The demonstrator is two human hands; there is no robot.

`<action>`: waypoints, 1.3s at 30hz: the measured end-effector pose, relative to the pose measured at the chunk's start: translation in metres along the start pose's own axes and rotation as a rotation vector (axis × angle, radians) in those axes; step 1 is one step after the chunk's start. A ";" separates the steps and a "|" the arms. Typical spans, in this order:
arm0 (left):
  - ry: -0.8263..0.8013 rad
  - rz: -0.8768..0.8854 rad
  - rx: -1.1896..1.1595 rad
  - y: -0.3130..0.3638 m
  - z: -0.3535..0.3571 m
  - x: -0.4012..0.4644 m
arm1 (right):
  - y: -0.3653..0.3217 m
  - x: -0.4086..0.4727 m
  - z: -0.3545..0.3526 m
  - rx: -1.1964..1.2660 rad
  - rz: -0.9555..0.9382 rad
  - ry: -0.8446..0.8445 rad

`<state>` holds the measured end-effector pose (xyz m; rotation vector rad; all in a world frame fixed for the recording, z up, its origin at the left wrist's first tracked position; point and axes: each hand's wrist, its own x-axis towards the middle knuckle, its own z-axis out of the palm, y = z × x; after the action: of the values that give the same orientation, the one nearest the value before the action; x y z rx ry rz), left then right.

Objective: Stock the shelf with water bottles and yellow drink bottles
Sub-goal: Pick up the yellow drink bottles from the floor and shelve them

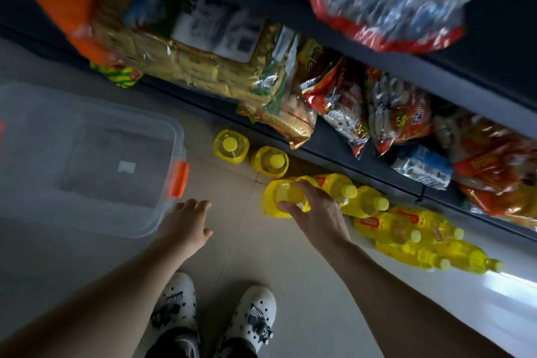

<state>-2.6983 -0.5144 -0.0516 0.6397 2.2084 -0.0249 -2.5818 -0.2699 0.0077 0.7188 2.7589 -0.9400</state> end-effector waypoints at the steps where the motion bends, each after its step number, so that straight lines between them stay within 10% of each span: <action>1: -0.011 -0.006 0.003 0.000 -0.013 -0.015 | -0.014 -0.006 -0.023 -0.014 -0.015 -0.013; 11: -0.068 0.141 -0.168 0.057 -0.221 -0.198 | -0.211 -0.068 -0.302 -0.074 -0.147 0.075; 22: 0.371 0.779 -0.651 0.173 -0.467 -0.392 | -0.432 -0.145 -0.609 -0.103 -0.320 0.536; 39: 0.653 1.018 -0.752 0.290 -0.693 -0.556 | -0.566 -0.222 -0.814 0.281 -0.111 0.738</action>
<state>-2.7617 -0.3492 0.8659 1.3399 1.9392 1.6244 -2.6421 -0.2549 1.0214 1.1652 3.3468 -1.3202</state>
